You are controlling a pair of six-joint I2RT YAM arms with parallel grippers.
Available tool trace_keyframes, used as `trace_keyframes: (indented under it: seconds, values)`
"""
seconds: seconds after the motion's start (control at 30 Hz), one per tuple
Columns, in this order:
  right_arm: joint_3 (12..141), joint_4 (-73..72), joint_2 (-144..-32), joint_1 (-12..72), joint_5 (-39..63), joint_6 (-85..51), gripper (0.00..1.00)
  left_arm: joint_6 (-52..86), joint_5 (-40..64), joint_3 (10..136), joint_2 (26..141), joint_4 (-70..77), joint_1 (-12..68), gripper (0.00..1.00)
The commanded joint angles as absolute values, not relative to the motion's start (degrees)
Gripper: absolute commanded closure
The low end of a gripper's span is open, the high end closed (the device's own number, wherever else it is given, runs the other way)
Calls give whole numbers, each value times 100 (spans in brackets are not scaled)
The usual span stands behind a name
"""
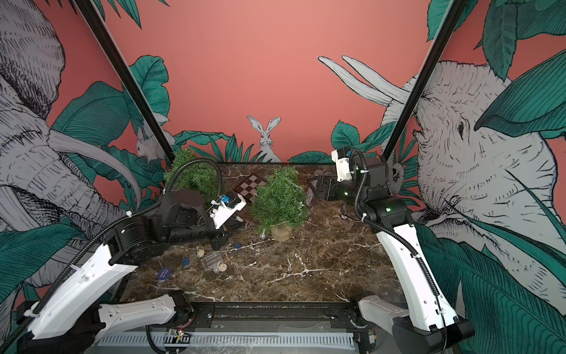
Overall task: Wrap string light around the christmas tree
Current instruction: Wrap the light string around the Christmas tree.
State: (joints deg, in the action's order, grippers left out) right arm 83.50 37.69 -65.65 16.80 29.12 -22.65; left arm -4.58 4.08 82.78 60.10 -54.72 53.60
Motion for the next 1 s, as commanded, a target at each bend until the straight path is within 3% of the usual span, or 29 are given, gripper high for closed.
trace_keyframes:
  seconds: [0.0,0.23,0.47,0.67,0.97]
  values:
    - [8319,3837,-6534,1658,3491,-2328,12,-728,-253,8571,6251,-6240,5277,100]
    - [8367,4351,-6614,1610,2175,-1752,21,-1052,-1268,9737,6163,-6310,4445,100]
    - [9501,4025,-7536,1601,1694,-1500,32,-1767,-2042,10814,7447,-6056,4059,100]
    - [10157,3495,-8266,1602,1459,-1340,43,-2013,-1461,11294,8225,-4733,3092,100]
    - [11173,2966,-9572,1565,1656,-1025,55,-2467,-994,12396,9648,-3729,2921,100]
